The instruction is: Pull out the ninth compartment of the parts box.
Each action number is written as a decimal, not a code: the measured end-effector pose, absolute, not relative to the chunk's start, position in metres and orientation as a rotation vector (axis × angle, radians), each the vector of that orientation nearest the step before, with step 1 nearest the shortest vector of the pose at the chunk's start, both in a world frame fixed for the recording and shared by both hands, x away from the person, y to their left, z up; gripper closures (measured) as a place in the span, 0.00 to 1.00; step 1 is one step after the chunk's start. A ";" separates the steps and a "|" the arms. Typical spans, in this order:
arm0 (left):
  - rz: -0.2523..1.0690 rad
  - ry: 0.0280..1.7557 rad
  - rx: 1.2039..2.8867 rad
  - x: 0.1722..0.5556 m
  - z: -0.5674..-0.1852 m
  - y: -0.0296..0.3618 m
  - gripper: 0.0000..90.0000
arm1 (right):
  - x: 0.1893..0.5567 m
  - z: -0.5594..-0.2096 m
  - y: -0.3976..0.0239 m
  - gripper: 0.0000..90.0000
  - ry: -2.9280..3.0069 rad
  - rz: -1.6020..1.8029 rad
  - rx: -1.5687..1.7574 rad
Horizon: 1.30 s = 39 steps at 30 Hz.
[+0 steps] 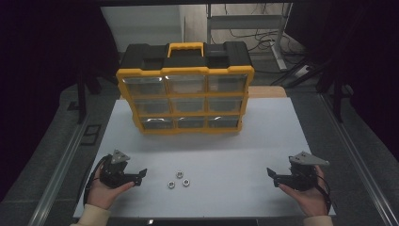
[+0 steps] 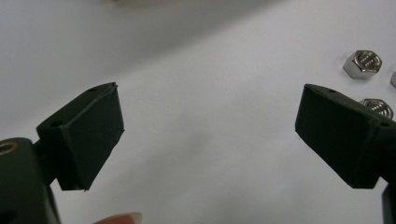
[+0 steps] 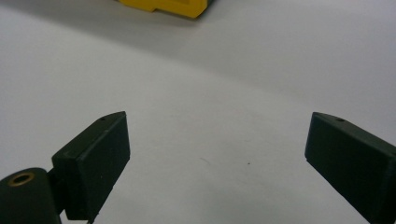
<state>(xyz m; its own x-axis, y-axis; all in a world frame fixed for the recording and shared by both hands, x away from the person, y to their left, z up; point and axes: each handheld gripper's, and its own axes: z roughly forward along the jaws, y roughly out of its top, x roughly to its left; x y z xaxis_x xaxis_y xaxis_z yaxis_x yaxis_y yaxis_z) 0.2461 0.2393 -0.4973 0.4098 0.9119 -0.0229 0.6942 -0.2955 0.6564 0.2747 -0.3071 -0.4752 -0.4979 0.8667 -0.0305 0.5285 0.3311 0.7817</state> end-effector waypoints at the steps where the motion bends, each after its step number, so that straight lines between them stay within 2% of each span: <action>1: 0.482 1.361 2.077 0.245 -0.497 0.240 0.09 | 0.275 -0.475 -0.308 0.08 2.149 1.016 1.230; 21: 0.458 1.339 2.070 0.241 -0.496 0.241 0.10 | 0.276 -0.473 -0.305 0.12 2.104 1.057 1.281; 39: 0.487 1.377 2.028 0.228 -0.491 0.247 0.10 | 0.264 -0.460 -0.277 0.11 2.094 1.135 1.243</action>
